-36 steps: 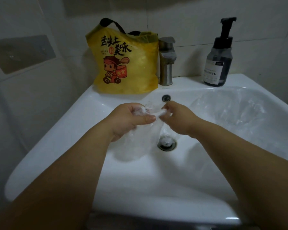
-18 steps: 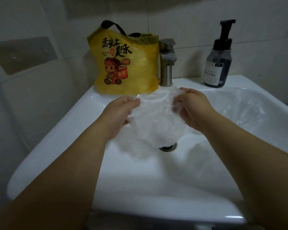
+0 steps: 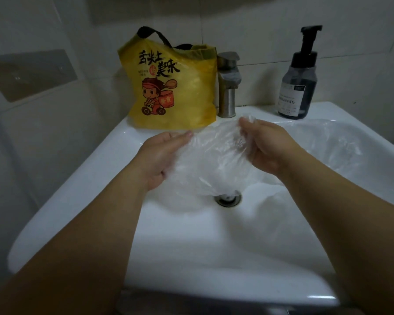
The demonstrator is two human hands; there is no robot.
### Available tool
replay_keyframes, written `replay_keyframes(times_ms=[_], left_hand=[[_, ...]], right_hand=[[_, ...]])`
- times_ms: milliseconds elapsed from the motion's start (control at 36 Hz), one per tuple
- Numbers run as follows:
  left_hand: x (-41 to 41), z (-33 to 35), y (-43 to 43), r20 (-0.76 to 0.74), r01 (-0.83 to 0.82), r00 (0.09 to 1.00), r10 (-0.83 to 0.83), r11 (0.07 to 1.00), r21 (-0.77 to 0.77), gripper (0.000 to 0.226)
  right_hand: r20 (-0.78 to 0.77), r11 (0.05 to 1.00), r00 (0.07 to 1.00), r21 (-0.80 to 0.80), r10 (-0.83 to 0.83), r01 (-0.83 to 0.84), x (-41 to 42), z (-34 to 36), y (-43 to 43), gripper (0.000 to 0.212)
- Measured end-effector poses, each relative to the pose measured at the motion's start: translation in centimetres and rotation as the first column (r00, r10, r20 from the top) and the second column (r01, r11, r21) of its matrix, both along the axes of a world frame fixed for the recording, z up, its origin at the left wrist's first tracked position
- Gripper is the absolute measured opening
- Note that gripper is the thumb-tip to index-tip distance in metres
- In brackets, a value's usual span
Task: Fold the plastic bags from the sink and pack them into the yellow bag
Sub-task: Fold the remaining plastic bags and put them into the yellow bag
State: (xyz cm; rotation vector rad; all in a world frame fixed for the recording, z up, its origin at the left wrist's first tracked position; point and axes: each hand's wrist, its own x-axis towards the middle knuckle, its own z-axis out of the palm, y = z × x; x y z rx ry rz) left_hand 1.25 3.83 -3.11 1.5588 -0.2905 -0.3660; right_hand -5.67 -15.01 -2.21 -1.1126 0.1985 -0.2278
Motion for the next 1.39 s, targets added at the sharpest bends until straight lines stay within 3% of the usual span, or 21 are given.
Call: replay_keyframes(times_ms=[139, 278, 444, 528, 611, 694, 778, 833, 889, 944, 1083, 1139, 1194, 1250, 1389], left_hand=[[0.2, -0.9, 0.1, 0.068, -0.034, 0.997, 0.021, 0.979, 0.201, 0.032], [0.6, -1.3, 0.4, 0.116, -0.038, 0.993, 0.001, 0.949, 0.312, 0.048], [0.3, -1.7, 0.2, 0.186, 0.024, 0.972, -0.143, 0.849, 0.528, 0.034], [0.2, -1.5, 0.1, 0.266, -0.033, 0.954, -0.137, 0.835, 0.549, 0.077], [-0.7, -0.2, -0.6, 0.409, -0.056, 0.905, -0.114, 0.923, 0.381, 0.082], [-1.4, 0.4, -1.2, 0.318, 0.079, 0.936, -0.151, 0.971, 0.228, 0.071], [-1.8, 0.0, -1.4, 0.262, 0.179, 0.925, -0.273, 0.925, 0.334, 0.048], [-1.9, -0.3, -1.3, 0.262, 0.205, 0.915, -0.306, 0.914, 0.349, 0.013], [-1.8, -0.4, -1.2, 0.285, 0.196, 0.911, -0.297, 0.922, 0.334, 0.015], [-1.7, -0.3, -1.1, 0.308, 0.134, 0.924, -0.225, 0.948, 0.289, 0.019], [-1.0, 0.3, -1.1, 0.255, -0.082, 0.965, 0.068, 0.996, 0.045, 0.029], [-0.6, 0.3, -1.0, 0.259, -0.142, 0.956, 0.137, 0.99, 0.001, 0.026], [-0.4, 0.2, -0.9, 0.25, -0.177, 0.951, 0.182, 0.983, -0.045, 0.028], [-0.3, 0.2, -0.8, 0.197, -0.191, 0.958, 0.209, 0.976, -0.103, 0.032], [0.2, 0.8, -0.2, -0.045, -0.215, 0.976, 0.211, 0.936, -0.279, 0.03]], right_hand=[[0.039, 0.989, 0.999, 0.142, 0.037, -0.042, -0.3, 0.6, -0.2, 0.015], [-0.026, 0.99, 0.994, 0.096, 0.103, -0.1, -0.5, 0.6, -0.1, 0.016], [-0.02, 0.986, 0.989, 0.088, 0.147, -0.144, -0.6, 0.8, 0.0, 0.021], [-0.022, 0.984, 0.985, 0.035, 0.173, -0.172, -0.4, 0.7, 0.2, 0.021], [-0.028, 0.974, 0.974, -0.017, 0.225, -0.225, -0.3, 0.6, 0.5, 0.019], [-0.026, 0.952, 0.953, -0.039, 0.303, -0.304, -0.4, 0.7, 0.8, 0.019], [-0.013, 0.937, 0.942, -0.092, 0.336, -0.336, -0.4, 0.9, 1.3, 0.017], [-0.028, 0.944, 0.953, -0.135, 0.3, -0.301, -0.3, 0.8, 1.4, 0.014], [-0.063, 0.957, 0.971, -0.17, 0.229, -0.237, -0.1, 0.5, 1.1, 0.018], [-0.1, 0.96, 0.97, -0.153, 0.222, -0.235, -0.1, 0.2, 0.7, 0.034], [-0.258, 0.875, 0.869, -0.137, 0.422, -0.465, -0.4, -0.5, 0.4, 0.06], [-0.303, 0.868, 0.861, -0.161, 0.409, -0.469, -0.5, -0.6, 0.9, 0.052], [-0.278, 0.904, 0.896, -0.158, 0.345, -0.397, -0.4, -0.6, 1.4, 0.028], [-0.212, 0.955, 0.936, -0.039, 0.279, -0.294, -0.2, -0.3, 1.7, 0.013], [-0.096, 0.937, 0.984, 0.333, 0.149, -0.109, -0.1, 0.4, 1.1, 0.034]])
